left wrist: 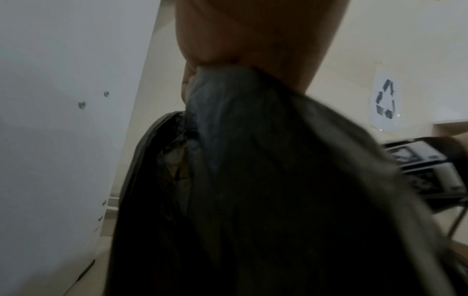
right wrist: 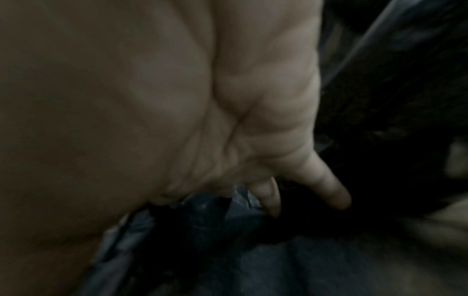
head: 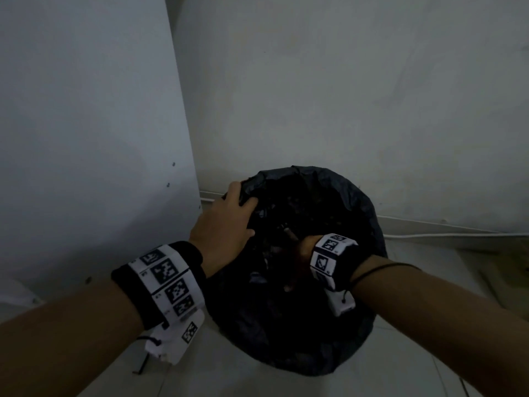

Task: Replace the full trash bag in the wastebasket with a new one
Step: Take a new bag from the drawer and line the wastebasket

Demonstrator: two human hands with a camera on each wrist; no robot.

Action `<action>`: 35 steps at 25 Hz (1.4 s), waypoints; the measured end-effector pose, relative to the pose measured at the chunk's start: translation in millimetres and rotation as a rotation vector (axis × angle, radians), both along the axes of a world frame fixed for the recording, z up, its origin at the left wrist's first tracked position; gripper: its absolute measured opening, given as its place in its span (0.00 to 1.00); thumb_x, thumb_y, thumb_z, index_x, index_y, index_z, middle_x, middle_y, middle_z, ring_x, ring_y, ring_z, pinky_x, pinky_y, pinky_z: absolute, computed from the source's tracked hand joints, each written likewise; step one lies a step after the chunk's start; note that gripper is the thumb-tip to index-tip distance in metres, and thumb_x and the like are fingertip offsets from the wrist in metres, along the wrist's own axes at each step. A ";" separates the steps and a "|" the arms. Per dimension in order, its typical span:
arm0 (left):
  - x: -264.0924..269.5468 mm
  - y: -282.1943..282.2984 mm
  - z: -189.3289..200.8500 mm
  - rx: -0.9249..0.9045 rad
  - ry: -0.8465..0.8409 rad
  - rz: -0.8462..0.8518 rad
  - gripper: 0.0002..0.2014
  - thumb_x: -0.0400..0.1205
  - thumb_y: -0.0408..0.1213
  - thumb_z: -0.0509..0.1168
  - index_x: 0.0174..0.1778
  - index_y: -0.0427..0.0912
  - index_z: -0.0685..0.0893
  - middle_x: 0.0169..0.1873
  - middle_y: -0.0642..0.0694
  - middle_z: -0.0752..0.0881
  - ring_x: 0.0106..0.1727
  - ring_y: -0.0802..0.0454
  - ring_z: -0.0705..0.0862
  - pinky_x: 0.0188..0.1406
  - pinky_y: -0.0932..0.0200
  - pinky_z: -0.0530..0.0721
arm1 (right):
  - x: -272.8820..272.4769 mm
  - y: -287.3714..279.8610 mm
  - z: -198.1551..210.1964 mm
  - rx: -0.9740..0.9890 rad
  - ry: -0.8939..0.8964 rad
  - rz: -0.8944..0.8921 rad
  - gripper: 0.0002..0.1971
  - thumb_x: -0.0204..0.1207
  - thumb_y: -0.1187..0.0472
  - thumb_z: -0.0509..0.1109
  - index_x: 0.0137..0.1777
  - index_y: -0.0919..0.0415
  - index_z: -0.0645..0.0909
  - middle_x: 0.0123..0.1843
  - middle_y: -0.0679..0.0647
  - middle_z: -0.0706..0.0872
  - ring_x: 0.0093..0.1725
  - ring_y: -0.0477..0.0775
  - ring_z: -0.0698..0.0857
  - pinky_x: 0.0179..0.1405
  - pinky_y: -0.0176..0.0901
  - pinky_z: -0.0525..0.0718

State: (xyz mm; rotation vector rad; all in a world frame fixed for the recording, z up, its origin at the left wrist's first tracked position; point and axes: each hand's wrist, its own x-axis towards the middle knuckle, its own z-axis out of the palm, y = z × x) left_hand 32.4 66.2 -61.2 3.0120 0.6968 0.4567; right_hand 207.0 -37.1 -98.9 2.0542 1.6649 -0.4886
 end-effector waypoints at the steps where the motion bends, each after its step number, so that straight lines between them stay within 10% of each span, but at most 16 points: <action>1: -1.0 3.3 0.0 -0.009 0.006 0.022 0.25 0.78 0.42 0.71 0.69 0.43 0.72 0.64 0.39 0.67 0.48 0.36 0.80 0.37 0.46 0.84 | 0.9 6.5 -0.9 0.032 0.014 0.083 0.39 0.73 0.29 0.63 0.82 0.35 0.52 0.84 0.55 0.62 0.78 0.68 0.69 0.73 0.62 0.71; 8: 1.0 14.7 -3.8 -0.060 -0.028 0.103 0.24 0.80 0.32 0.65 0.73 0.43 0.69 0.64 0.39 0.66 0.45 0.35 0.79 0.39 0.41 0.84 | -35.0 54.0 12.6 0.088 -0.045 0.233 0.49 0.71 0.36 0.71 0.82 0.32 0.40 0.87 0.56 0.41 0.84 0.71 0.37 0.73 0.87 0.46; 12: -3.5 28.5 -5.6 -0.140 -0.064 0.115 0.19 0.80 0.31 0.63 0.68 0.39 0.74 0.64 0.38 0.67 0.43 0.40 0.79 0.38 0.47 0.83 | -21.8 49.2 20.7 0.109 0.073 0.184 0.34 0.78 0.49 0.69 0.82 0.41 0.59 0.85 0.57 0.60 0.83 0.64 0.59 0.79 0.70 0.60; 17: 1.4 37.3 -8.3 -0.189 -0.093 0.154 0.20 0.79 0.33 0.67 0.68 0.39 0.76 0.64 0.38 0.68 0.45 0.41 0.79 0.40 0.48 0.84 | 15.2 15.8 56.0 -0.283 0.079 -0.191 0.20 0.80 0.48 0.69 0.68 0.56 0.79 0.55 0.48 0.88 0.58 0.54 0.82 0.57 0.35 0.80; 19: 9.6 38.6 -4.9 -0.189 -0.090 0.165 0.22 0.78 0.35 0.69 0.68 0.39 0.76 0.64 0.38 0.68 0.46 0.39 0.80 0.40 0.49 0.83 | 10.6 16.4 69.5 -0.336 0.156 -0.155 0.33 0.79 0.41 0.66 0.82 0.48 0.64 0.79 0.49 0.72 0.77 0.56 0.70 0.76 0.45 0.68; 22: 16.7 45.4 0.3 -0.226 -0.075 0.229 0.26 0.77 0.39 0.72 0.70 0.40 0.74 0.66 0.38 0.67 0.51 0.36 0.80 0.44 0.50 0.81 | -3.1 3.7 79.5 -0.253 0.391 -0.087 0.36 0.77 0.32 0.59 0.83 0.39 0.56 0.86 0.44 0.56 0.85 0.51 0.55 0.84 0.53 0.49; 26: 18.8 59.1 -2.1 -0.426 -0.248 0.354 0.28 0.80 0.51 0.68 0.74 0.44 0.72 0.72 0.38 0.63 0.62 0.36 0.79 0.63 0.48 0.78 | -22.6 -28.3 67.9 -0.245 0.637 0.004 0.34 0.73 0.36 0.70 0.78 0.41 0.65 0.74 0.36 0.72 0.73 0.41 0.70 0.75 0.43 0.66; 31: 14.5 80.7 -15.0 -0.593 -0.535 0.334 0.25 0.84 0.56 0.57 0.72 0.44 0.73 0.71 0.36 0.72 0.68 0.39 0.76 0.71 0.48 0.74 | -0.3 -19.8 36.0 0.358 0.214 0.177 0.15 0.82 0.40 0.61 0.55 0.52 0.76 0.43 0.48 0.81 0.39 0.51 0.80 0.43 0.44 0.70; 35: 11.2 76.5 -40.7 -0.738 -0.501 0.281 0.40 0.80 0.68 0.51 0.80 0.41 0.62 0.76 0.41 0.70 0.76 0.42 0.70 0.77 0.42 0.69 | 26.5 -8.5 37.9 0.425 0.079 0.183 0.17 0.80 0.36 0.59 0.56 0.48 0.75 0.52 0.50 0.86 0.47 0.56 0.83 0.46 0.48 0.70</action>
